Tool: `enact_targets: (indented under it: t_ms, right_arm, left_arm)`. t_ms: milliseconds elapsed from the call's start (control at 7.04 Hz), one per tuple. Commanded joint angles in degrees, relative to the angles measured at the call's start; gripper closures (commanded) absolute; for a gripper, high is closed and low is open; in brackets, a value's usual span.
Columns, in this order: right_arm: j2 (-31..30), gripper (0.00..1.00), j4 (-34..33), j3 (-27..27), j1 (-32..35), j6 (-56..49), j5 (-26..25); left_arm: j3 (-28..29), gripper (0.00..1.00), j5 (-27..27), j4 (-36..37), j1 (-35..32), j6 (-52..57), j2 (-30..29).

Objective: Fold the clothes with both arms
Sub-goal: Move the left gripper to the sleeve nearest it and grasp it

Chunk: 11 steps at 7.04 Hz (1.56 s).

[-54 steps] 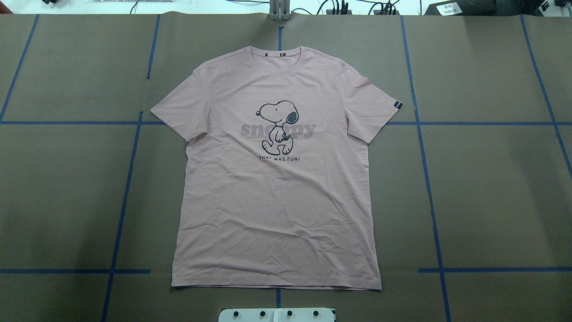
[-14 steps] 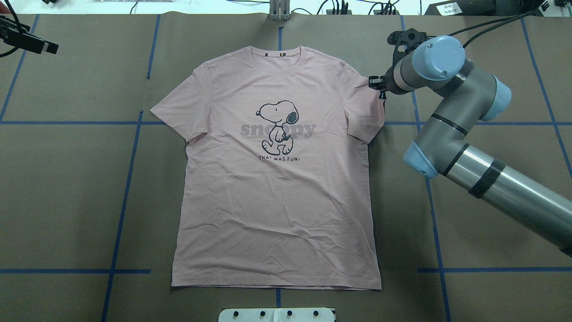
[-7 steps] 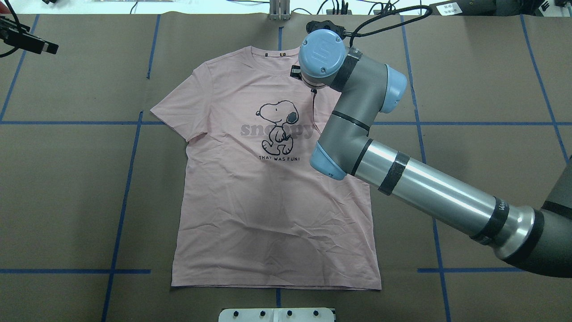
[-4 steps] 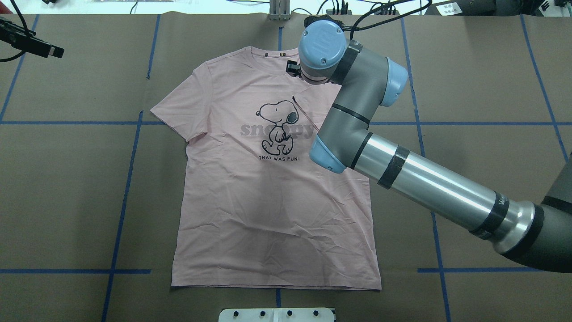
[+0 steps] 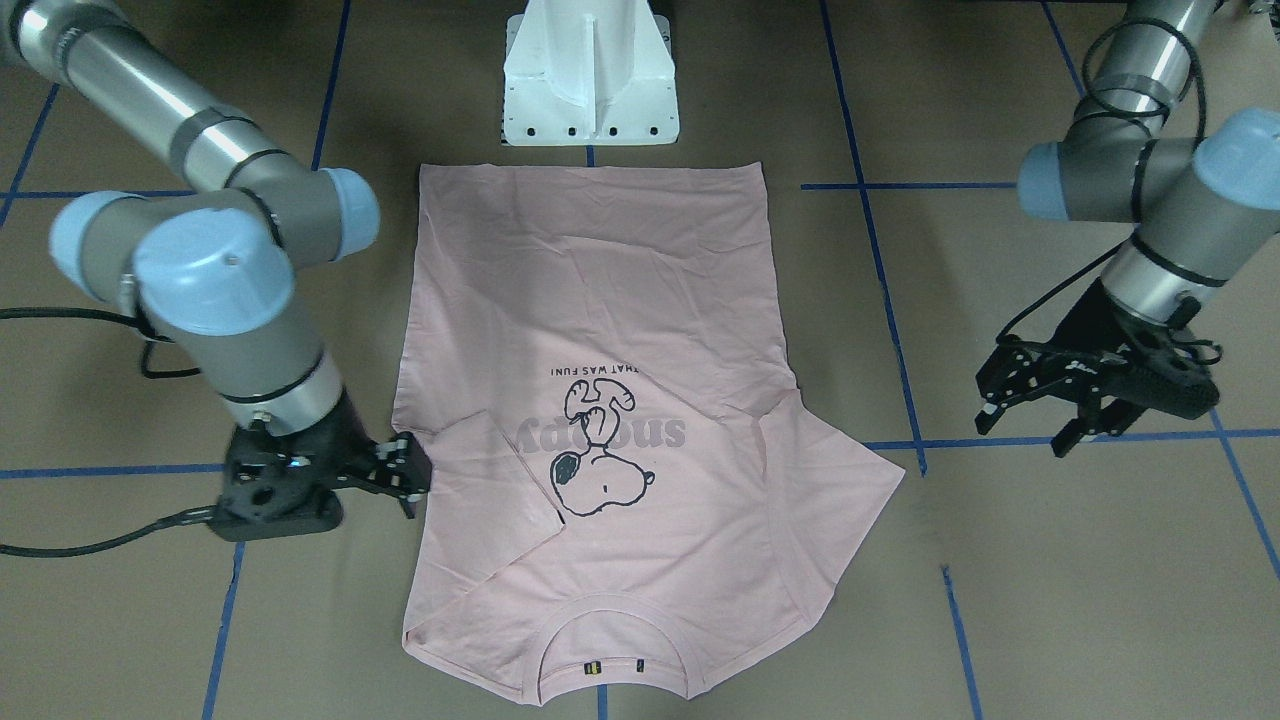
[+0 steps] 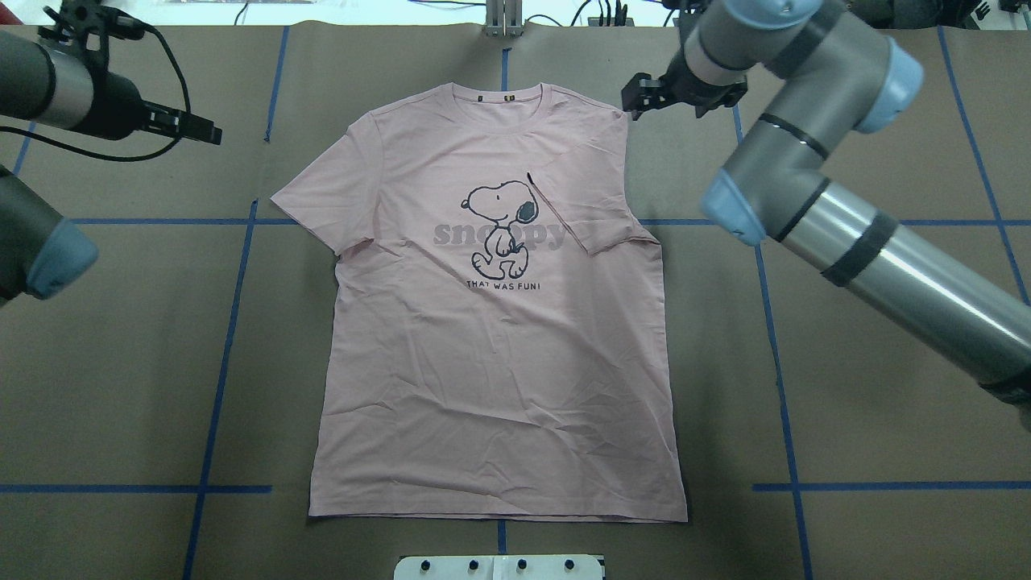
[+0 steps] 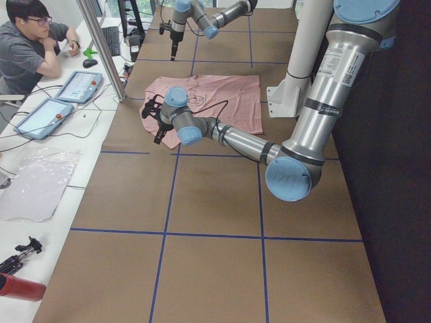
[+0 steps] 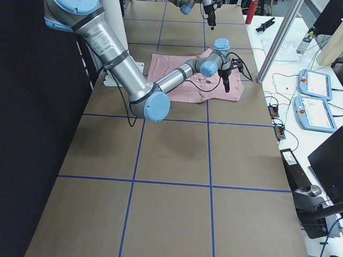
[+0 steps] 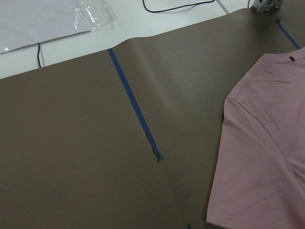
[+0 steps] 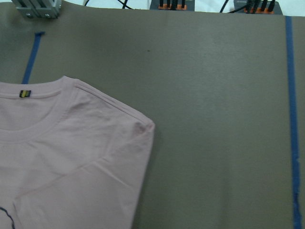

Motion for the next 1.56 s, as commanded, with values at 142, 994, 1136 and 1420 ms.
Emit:
enact_targets:
  t_ms: [142,994,1136,1420]
  right_arm:
    - [-8.95,0.00,9.40,2.98,4.64,-5.19,6.72]
    - [-9.21,0.00,9.58,2.98,4.64,-4.84,6.37]
    - [-9.30,0.00,9.58,2.98,4.64,-4.84,6.37]
    - [-9.30,0.00,9.58,2.98,4.64,-4.84,6.28]
  left_arm:
    - [2.42,0.31,13.87,-0.30,10.77,-14.45,-0.70]
    - [11.38,0.46,15.68,-3.36,12.57,-16.34,-4.83]
    - [12.35,0.46,16.64,-3.72,12.57,-16.16,-4.92]
    - [12.45,0.58,16.65,-3.73,12.57,-15.99,-5.19]
